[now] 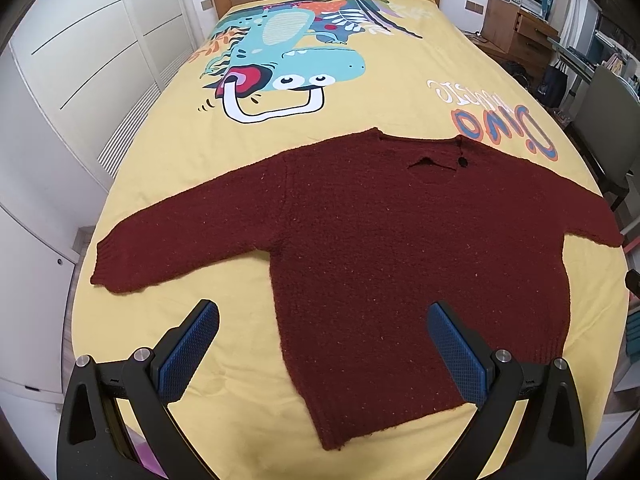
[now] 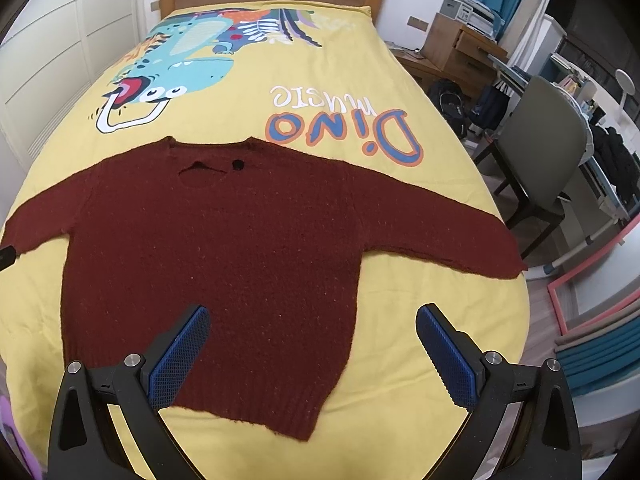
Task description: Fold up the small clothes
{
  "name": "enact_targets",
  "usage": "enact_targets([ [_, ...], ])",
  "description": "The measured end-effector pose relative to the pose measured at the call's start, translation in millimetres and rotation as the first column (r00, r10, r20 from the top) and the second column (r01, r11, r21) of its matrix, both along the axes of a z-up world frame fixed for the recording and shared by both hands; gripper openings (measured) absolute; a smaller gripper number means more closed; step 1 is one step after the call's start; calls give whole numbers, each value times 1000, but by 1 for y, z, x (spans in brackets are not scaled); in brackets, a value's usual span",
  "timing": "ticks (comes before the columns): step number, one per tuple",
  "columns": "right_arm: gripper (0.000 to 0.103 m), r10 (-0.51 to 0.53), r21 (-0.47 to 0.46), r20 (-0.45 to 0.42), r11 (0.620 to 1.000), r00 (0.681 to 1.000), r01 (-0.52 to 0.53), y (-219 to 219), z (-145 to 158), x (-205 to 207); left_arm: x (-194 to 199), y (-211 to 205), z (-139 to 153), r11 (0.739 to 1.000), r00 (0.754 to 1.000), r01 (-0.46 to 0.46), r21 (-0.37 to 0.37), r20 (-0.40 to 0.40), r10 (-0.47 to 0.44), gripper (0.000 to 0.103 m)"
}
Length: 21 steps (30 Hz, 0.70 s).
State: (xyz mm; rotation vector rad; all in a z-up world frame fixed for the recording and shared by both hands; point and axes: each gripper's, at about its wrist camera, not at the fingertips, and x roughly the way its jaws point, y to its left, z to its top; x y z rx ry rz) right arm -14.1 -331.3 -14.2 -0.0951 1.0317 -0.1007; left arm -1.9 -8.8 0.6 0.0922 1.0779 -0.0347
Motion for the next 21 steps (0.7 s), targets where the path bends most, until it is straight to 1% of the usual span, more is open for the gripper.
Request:
enact_targets([
  [21, 102, 21, -12, -18, 1000, 1000, -21, 7, -4, 1, -1, 0, -3, 1000, 1000, 5, 5, -9, -5, 102],
])
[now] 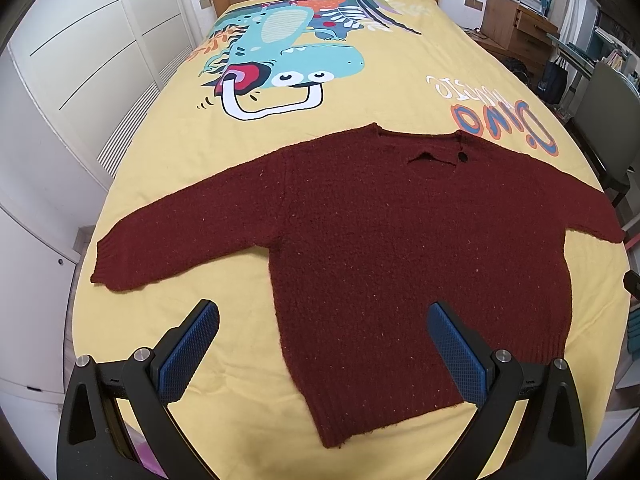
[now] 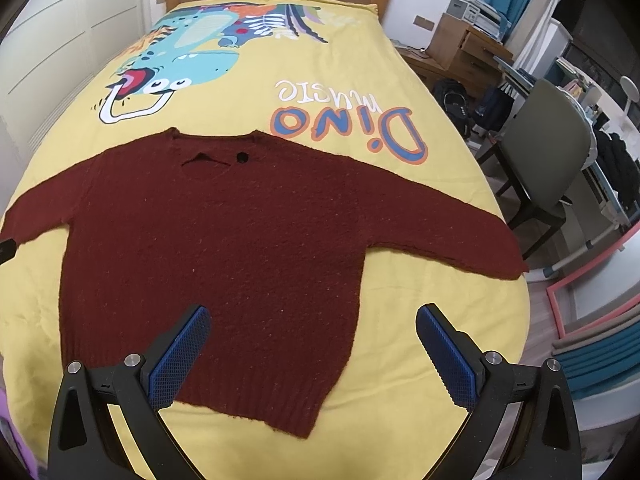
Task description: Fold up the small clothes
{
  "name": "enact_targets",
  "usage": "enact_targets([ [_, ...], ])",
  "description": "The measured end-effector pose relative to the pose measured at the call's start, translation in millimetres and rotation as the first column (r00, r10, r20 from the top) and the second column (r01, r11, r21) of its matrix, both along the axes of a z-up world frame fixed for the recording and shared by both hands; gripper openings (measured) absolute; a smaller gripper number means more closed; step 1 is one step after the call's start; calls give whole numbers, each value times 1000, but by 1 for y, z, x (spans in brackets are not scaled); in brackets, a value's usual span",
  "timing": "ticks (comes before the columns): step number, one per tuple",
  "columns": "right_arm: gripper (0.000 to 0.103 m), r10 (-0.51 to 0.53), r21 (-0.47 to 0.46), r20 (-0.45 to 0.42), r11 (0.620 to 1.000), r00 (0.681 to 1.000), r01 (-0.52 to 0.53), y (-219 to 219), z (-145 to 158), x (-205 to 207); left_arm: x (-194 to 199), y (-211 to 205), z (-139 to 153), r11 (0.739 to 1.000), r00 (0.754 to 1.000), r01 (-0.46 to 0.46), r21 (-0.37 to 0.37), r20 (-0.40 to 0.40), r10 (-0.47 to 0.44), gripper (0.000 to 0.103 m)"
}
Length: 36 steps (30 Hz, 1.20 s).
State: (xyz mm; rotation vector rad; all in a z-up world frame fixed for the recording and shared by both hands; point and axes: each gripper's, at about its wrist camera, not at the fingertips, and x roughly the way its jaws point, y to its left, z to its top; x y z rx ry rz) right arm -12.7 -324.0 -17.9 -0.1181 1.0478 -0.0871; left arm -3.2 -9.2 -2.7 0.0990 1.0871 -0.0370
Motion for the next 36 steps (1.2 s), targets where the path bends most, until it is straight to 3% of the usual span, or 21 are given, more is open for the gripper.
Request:
enact_targets([
  [27, 102, 25, 14, 7, 1000, 1000, -25, 6, -2, 6, 1, -2, 0, 1000, 1000, 8, -21, -1, -8, 102],
  [36, 102, -60, 115, 108, 992, 992, 48, -53, -21, 25, 16, -5, -8, 999, 998, 40, 32, 45, -42, 102],
])
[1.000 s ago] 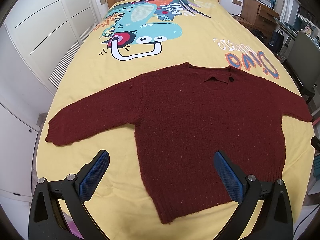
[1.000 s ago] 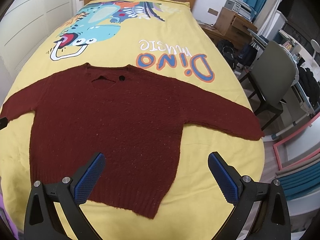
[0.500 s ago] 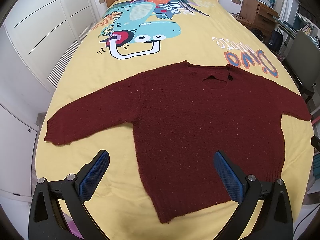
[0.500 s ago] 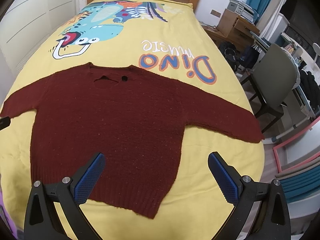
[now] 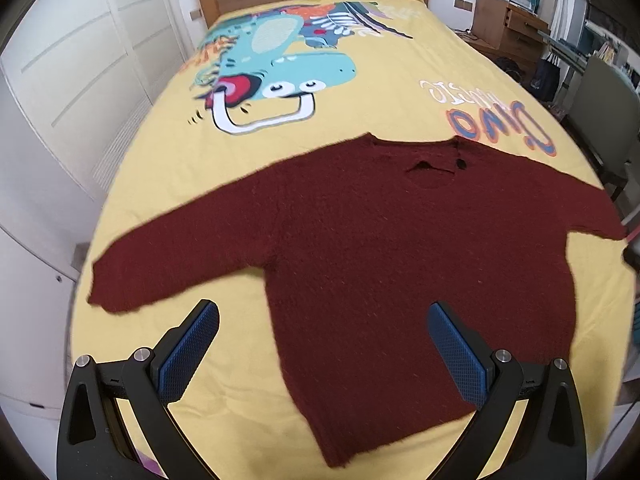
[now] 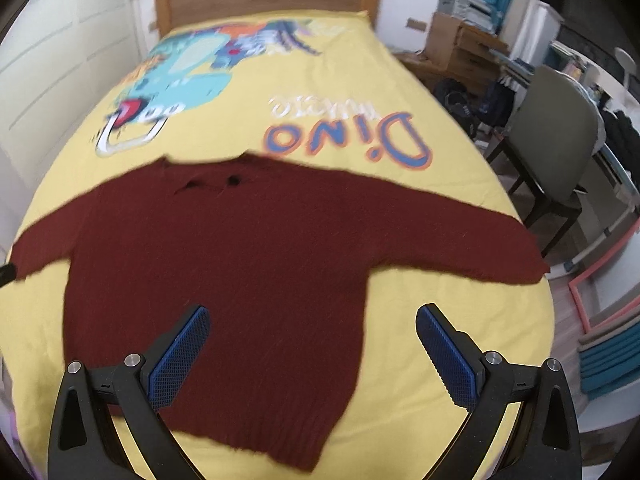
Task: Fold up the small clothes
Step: 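Grasp the red sweater's sleeve cuff with the right gripper and lift it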
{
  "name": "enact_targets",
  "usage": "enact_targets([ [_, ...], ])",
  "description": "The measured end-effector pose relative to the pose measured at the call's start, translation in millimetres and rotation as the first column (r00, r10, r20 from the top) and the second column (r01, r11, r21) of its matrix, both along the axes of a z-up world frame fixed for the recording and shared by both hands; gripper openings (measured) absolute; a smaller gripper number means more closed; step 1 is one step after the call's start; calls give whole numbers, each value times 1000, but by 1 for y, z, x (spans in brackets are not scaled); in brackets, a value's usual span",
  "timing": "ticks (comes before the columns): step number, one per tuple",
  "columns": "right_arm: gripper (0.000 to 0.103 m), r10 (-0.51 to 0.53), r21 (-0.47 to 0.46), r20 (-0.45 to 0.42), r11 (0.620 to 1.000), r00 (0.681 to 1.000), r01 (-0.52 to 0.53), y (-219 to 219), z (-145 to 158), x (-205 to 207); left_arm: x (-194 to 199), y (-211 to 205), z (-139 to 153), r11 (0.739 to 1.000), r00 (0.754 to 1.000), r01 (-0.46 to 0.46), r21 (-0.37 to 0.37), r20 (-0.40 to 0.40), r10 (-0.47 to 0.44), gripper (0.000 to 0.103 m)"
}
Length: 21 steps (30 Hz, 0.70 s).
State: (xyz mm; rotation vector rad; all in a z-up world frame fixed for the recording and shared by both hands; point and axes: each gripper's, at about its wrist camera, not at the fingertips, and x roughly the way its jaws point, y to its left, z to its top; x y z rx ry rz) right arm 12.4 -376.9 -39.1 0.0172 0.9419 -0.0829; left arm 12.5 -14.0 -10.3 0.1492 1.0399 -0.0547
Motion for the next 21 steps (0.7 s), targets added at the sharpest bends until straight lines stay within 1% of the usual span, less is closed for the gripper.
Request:
enact_targets([
  [1, 102, -38, 19, 2, 999, 999, 38, -21, -8, 6, 3, -1, -2, 1000, 1000, 7, 14, 8, -7, 102],
  [2, 102, -58, 29, -4, 998, 998, 58, -32, -13, 9, 5, -1, -5, 1000, 1000, 12, 19, 3, -12, 102],
  [3, 102, -92, 48, -20, 994, 996, 93, -52, -22, 15, 8, -1, -9, 1000, 1000, 15, 19, -7, -15, 102],
  [5, 102, -128, 70, -37, 989, 991, 131, -79, -38, 23, 17, 0, -19, 1000, 999, 10, 12, -34, -10, 102],
  [6, 102, -162, 82, -57, 983, 985, 167, -101, -51, 31, 20, 0, -24, 1000, 999, 5, 10, -44, -4, 102],
  [8, 102, -207, 100, -87, 971, 974, 215, -129, -70, 40, 30, 2, -35, 1000, 998, -14, 8, -67, 14, 102],
  [9, 102, -253, 115, -106, 958, 962, 264, -154, -84, 47, 34, 4, -40, 1000, 997, -22, 8, -78, 22, 102],
  [12, 102, -351, 126, -133, 922, 927, 367, -199, -109, 59, 42, 8, -55, 998, 992, -58, 18, -110, 59, 102],
  [14, 102, -431, 154, -172, 876, 886, 457, -239, -131, 70, 49, 13, -66, 997, 987, -79, 26, -140, 82, 102],
  [15, 102, -475, 163, -204, 845, 856, 508, -262, -144, 75, 52, 15, -73, 996, 983, -88, 21, -158, 90, 102],
  [16, 102, -495, 165, -215, 831, 842, 531, -269, -148, 76, 54, 18, -77, 995, 980, -97, 17, -173, 98, 102],
  [17, 102, -531, 183, -237, 798, 814, 574, -289, -157, 78, 55, 20, -81, 995, 978, -102, 16, -181, 103, 102],
  [19, 102, -588, 222, -259, 736, 766, 640, -316, -168, 81, 57, 23, -87, 993, 975, -114, 24, -187, 117, 102],
  [21, 102, -613, 244, -285, 697, 736, 675, -334, -177, 82, 58, 27, -90, 990, 975, -133, 41, -172, 138, 102],
])
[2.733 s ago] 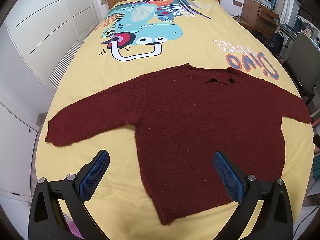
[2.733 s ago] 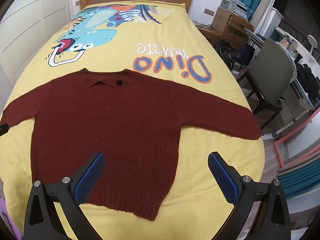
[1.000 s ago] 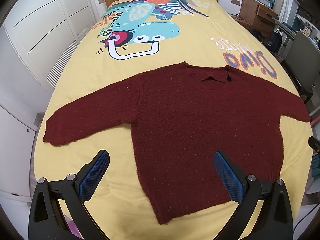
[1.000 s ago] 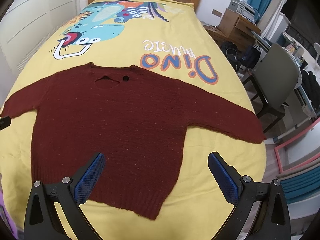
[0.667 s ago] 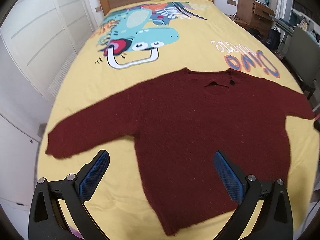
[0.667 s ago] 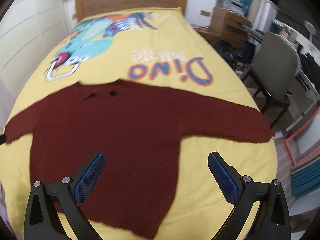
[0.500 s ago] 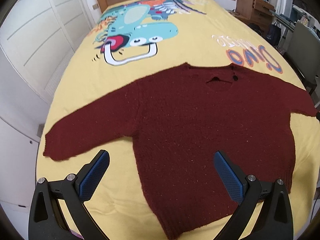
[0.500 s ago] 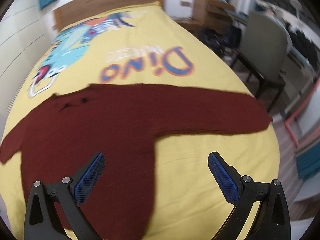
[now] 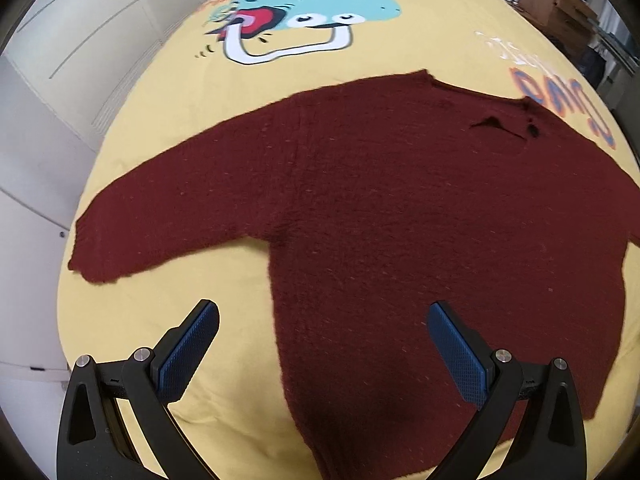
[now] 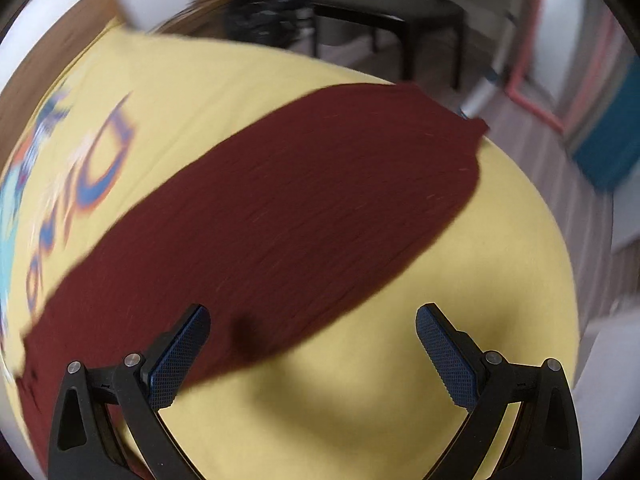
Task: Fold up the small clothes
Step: 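Grasp the red sweater's sleeve cuff with the right gripper and lift it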
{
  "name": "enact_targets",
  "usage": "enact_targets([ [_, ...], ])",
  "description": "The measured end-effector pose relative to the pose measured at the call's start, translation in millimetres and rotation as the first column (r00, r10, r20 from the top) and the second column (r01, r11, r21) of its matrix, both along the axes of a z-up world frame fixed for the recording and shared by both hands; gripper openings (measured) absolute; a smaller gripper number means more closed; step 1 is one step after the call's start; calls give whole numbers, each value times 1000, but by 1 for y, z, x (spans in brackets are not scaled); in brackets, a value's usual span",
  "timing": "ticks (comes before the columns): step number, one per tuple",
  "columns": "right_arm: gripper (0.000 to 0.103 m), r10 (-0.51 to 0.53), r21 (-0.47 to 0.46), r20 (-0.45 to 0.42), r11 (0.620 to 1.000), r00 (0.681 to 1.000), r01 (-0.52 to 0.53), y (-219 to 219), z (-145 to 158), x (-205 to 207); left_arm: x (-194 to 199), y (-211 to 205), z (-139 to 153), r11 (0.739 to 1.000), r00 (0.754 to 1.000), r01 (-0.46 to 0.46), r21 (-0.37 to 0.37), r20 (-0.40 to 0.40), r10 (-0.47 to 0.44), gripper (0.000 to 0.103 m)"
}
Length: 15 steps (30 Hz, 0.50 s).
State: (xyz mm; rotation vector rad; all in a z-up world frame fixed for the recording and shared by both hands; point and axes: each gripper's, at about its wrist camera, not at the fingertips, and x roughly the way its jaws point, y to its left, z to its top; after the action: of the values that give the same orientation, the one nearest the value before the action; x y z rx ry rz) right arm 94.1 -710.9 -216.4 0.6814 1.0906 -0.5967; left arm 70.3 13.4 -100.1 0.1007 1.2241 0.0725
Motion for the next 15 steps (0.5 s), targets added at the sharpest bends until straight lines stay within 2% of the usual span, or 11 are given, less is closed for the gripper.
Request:
enact_targets([
  [3, 102, -67, 22, -44, 997, 997, 68, -25, -16, 1, 3, 7, -4, 999, 1000, -26, -32, -9, 25, 102],
  [7, 102, -120, 65, -13, 991, 993, 120, -45, -23, 6, 4, 11, -8, 998, 999, -48, -48, -23, 47, 102],
  [8, 98, -124, 66, -23, 990, 992, 125, -46, -22, 8, 4, 13, -10, 997, 998, -53, -50, -29, 51, 102],
  [9, 88, -129, 61, -38, 990, 991, 131, -49, -21, 11, 5, 13, -11, 997, 998, -56, -54, -34, 54, 102],
  [10, 82, -123, 64, -33, 990, 992, 125, -53, -20, 14, 6, 14, -14, 996, 998, -58, -61, -41, 55, 102],
  [12, 51, -111, 85, -18, 990, 994, 112, -61, -18, 19, 6, 15, -19, 996, 997, -58, -71, -56, 54, 102],
  [13, 47, -106, 90, -24, 990, 994, 108, -62, -17, 21, 8, 14, -22, 996, 997, -59, -71, -57, 55, 102],
  [15, 13, -79, 102, -6, 992, 997, 79, -61, -11, 26, 9, 14, -25, 996, 997, -59, -65, -56, 56, 102],
])
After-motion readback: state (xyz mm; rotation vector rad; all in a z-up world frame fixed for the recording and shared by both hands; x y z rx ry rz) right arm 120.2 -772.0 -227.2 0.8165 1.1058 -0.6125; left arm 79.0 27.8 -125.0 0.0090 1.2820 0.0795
